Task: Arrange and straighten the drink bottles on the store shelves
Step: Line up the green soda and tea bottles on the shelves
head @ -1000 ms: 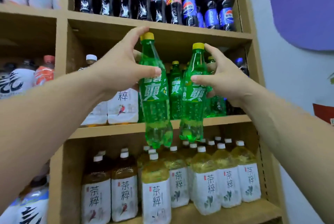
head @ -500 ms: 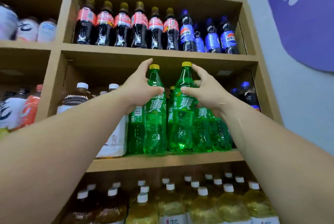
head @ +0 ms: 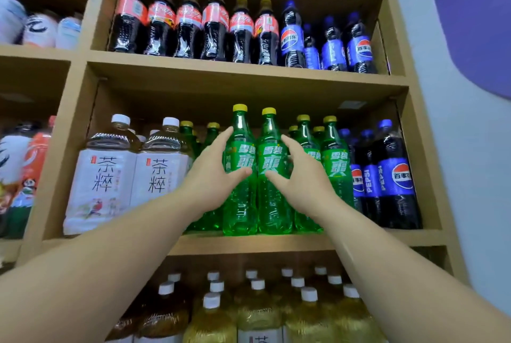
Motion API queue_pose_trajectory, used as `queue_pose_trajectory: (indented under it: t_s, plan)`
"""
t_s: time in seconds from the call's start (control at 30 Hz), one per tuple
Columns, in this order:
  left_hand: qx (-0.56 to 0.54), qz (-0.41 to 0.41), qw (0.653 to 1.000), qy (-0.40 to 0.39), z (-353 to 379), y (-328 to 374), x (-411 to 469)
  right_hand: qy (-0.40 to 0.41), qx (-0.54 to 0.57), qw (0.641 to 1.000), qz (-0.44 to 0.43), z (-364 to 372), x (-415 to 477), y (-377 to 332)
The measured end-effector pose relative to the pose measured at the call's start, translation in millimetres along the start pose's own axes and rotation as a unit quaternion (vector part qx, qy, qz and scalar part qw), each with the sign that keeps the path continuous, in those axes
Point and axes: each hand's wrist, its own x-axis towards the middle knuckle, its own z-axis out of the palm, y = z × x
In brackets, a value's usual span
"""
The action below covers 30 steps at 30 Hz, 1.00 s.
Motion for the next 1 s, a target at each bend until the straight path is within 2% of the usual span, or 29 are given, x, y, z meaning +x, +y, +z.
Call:
queue_pose_trajectory:
  t_s: [0.1,0.27,0.47,1.0]
  plan:
    - [-0.045,-0.024,0.999,-0.019,0,-4,-14,0.013,0.026,1.0,0.011,3,-10,7]
    - [0.009,-0.038,0.998,-0.052,2,-12,-30,0.01,0.027,0.999,0.019,13,-30,15]
    - [0.003,-0.048,0.997,-0.053,7,-21,-28,0.041,0.012,0.999,0.032,18,-40,28]
    - [0.139,-0.053,0.987,-0.068,29,-20,-27,0.077,-0.081,0.991,0.07,41,-43,26]
